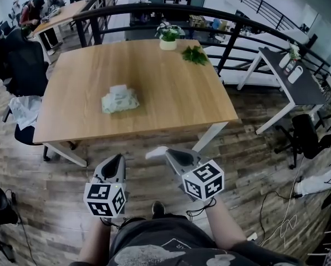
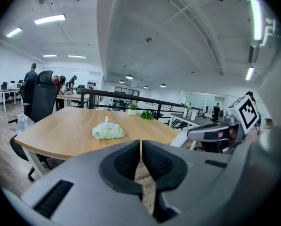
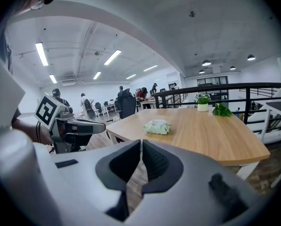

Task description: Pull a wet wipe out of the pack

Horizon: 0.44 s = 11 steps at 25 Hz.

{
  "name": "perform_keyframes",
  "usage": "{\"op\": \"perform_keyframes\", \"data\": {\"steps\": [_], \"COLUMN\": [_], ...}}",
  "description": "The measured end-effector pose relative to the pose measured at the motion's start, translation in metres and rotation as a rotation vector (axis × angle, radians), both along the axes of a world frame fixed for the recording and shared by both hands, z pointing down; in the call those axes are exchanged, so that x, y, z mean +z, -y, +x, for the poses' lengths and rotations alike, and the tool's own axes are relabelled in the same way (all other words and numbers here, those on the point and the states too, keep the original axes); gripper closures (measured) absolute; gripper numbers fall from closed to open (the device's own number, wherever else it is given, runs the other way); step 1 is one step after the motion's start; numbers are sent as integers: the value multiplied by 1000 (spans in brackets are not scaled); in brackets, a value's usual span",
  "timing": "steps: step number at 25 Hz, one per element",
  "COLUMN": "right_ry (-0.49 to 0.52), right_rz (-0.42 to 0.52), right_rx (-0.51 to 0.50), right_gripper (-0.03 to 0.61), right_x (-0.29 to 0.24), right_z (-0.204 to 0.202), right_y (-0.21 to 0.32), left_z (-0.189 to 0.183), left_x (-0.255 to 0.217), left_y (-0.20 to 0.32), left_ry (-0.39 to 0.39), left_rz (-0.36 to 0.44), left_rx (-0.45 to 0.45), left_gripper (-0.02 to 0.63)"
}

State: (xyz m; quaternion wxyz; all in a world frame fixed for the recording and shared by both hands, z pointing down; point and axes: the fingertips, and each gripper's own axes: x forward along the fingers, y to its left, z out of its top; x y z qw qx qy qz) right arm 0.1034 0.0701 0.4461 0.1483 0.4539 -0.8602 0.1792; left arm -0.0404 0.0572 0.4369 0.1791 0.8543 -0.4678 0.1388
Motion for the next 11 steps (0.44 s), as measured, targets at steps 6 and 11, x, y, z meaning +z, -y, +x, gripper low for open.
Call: {"op": "perform_keyframes", "data": {"steps": [6, 11], "right_ry": [-12, -11], "right_rz": [22, 37], "right_rx": [-3, 8], "right_gripper": [546, 546], "right_x": [-7, -17], "right_z": [-3, -1], "right_y": [-3, -3], "left_z": [-4, -2], "left_x": [-5, -11], "left_y": [-4, -6], "left_ry": [-11, -19], "left_rz": [14, 20], "left_rx": [-4, 2], "left_gripper": [588, 588]}}
